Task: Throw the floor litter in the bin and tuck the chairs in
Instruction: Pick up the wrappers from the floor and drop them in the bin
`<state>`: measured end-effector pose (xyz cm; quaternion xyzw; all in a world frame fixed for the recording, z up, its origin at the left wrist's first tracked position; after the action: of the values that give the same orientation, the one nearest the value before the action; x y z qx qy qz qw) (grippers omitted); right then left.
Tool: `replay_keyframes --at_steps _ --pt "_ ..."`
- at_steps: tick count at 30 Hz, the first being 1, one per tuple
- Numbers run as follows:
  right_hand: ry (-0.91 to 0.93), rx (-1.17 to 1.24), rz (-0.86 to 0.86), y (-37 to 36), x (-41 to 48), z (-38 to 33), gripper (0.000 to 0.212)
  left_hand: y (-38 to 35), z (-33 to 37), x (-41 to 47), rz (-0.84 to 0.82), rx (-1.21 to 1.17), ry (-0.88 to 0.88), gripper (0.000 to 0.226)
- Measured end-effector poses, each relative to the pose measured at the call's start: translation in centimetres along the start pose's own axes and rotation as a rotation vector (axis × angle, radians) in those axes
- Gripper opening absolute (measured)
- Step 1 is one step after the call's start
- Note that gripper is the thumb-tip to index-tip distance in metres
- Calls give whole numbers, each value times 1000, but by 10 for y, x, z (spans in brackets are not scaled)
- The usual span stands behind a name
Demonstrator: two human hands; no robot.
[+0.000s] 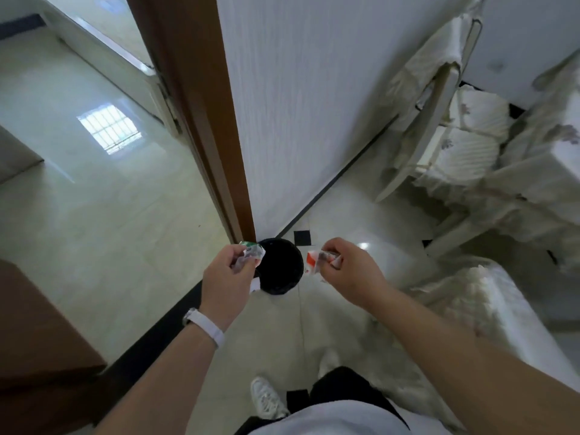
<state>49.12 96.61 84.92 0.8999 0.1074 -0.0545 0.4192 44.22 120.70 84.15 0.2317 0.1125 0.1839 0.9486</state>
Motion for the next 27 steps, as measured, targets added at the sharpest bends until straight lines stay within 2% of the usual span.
replay_keyframes --at_steps 5,14,19,27 --pt "-73 8 -11 -19 36 29 8 -35 -14 42 -78 -30 64 6" --pt "-149 97 -92 -65 139 93 3 -96 -47 130 -124 -3 243 8" --pt "-183 115 -125 -94 190 120 4 -134 -70 176 -198 62 253 4" --pt "-314 164 -144 -174 229 186 3 -209 -168 229 -359 149 304 5"
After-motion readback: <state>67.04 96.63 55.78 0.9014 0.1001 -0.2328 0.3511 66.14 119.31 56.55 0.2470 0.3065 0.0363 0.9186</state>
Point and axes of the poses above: each hand's wrist, its own x-axis towards the middle knuckle, its own y-axis out of the back of the hand, z = x × y, the point moved 8 cm from there along x, towards the middle knuckle, and after that the axes turned 2 degrees about z, right-handed, at the moved point
